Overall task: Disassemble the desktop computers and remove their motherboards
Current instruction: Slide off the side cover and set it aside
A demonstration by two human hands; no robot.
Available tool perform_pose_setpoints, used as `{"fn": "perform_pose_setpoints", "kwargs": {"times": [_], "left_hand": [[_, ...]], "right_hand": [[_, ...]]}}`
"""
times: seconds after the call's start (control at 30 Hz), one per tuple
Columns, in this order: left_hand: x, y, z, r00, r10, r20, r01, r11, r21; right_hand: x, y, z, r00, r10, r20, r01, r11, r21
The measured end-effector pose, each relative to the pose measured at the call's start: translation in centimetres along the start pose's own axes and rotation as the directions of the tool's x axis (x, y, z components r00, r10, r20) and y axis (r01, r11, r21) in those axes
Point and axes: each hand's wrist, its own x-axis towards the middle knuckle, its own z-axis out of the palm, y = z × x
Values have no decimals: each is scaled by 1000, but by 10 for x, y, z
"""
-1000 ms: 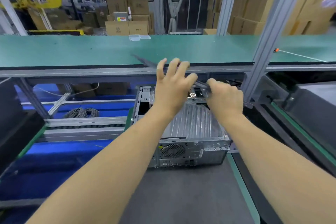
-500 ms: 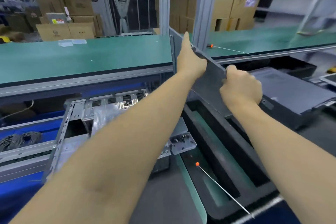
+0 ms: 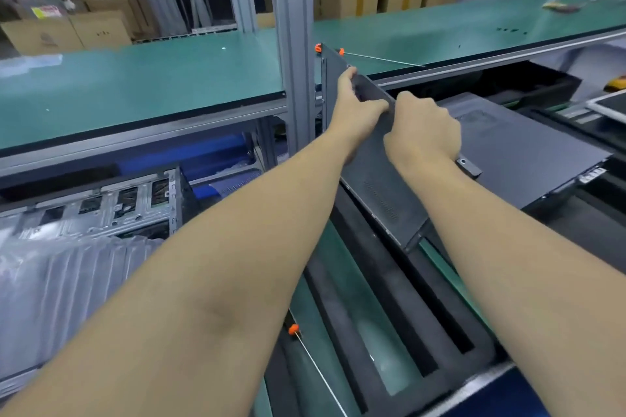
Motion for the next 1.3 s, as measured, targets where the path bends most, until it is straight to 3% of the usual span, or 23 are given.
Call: {"fn": "perform_pose_setpoints", "kwargs": {"times": [0.33,0.47,0.53,0.73,0.87,0.97,1.07,1.2,1.3], "left_hand": [[28,-8,19,972,-189,139,188,982,19],[25,-30,16,943,-268,198,239,958,157],[23,-40,17,940,-278,199,239,950,199],[27,-50,31,964,-229,134,214,970,120],[30,-50,39,963,-234,133,215,966,141],[31,-60,36,963,-247,112,218,951,219],[33,-70,28,975,-206,77,177,942,286],[35,-83,19,982,-177,59,146,925,351],[32,-94,13,994,-99,55,61,878,474]], "right_hand": [[49,2,10,985,48,168,-47,999,-13],[37,15,45,966,87,242,-79,996,-42],[37,20,56,968,90,236,-82,996,-42],[59,32,67,974,153,169,-172,980,104],[60,38,90,952,179,250,-233,950,207],[52,34,109,962,99,256,-130,986,104],[47,29,119,975,20,221,9,991,-131],[37,34,125,978,-89,187,165,881,-444],[27,33,130,961,-183,208,268,801,-535]]}}
